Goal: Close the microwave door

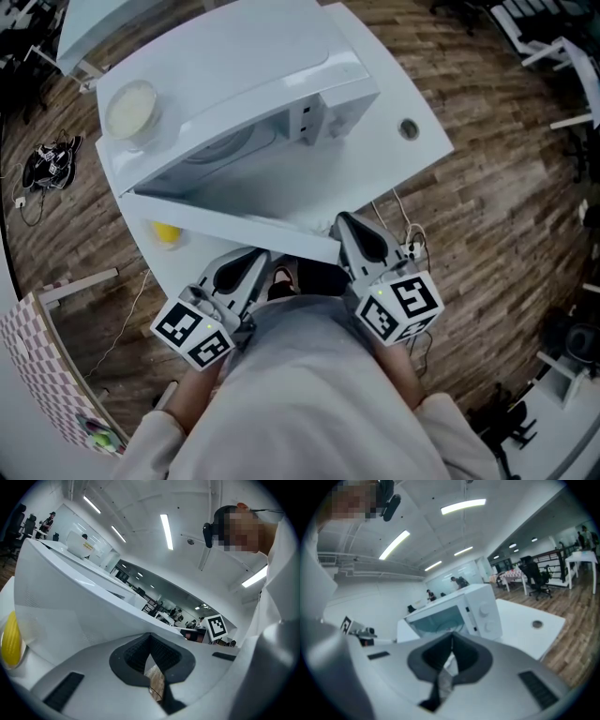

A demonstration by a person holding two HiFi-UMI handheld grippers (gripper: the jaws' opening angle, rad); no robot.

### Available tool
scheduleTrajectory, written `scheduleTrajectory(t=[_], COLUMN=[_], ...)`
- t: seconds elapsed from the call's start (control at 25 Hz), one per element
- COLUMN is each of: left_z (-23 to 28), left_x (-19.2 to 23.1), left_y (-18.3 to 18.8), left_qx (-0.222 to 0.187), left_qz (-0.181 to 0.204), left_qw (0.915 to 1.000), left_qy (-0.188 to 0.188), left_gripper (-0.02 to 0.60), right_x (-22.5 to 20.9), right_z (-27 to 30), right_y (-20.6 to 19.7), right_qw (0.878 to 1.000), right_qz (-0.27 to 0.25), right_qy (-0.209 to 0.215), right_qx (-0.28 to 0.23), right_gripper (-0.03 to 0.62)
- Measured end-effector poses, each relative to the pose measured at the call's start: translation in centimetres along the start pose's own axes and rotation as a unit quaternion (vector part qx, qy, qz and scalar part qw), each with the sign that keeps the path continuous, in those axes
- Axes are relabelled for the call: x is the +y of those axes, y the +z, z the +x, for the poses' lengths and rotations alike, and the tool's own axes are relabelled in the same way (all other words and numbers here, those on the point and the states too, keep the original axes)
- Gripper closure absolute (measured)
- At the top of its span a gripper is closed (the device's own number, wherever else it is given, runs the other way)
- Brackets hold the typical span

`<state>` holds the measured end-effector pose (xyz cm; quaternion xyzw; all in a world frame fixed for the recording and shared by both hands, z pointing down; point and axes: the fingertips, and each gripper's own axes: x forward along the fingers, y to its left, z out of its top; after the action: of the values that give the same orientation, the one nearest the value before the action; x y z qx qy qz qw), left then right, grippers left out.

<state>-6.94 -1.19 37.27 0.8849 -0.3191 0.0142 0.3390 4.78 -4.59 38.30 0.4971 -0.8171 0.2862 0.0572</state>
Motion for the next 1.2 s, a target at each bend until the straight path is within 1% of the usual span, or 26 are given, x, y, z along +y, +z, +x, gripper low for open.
scheduleTrajectory(t=[0.6,1.0,1.2], left_z=[2.9,4.8,5.6], left_x=[0.9,1.0,1.0], left_y=[1.8,2.6,2.9], left_qx=[0.001,-0.009,-0.021], left_qz=[0.001,0.005,0.010], left_qw=[0.9998,0.9994,0.9987], left_qy=[0.020,0.034,0.046], left_gripper=[0.565,0.565,0.565], right_x=[-3.0,-4.4,-5.0], right_z=[1.9,2.8,3.2], right_y=[2.1,3.6,4.4], right_qw=[1.000,0.999,0.998], right_qz=[0.006,-0.004,-0.014], right_qy=[0.014,0.037,0.056], right_qx=[0.000,0.003,-0.002], right_gripper=[0.571,0.571,0.571])
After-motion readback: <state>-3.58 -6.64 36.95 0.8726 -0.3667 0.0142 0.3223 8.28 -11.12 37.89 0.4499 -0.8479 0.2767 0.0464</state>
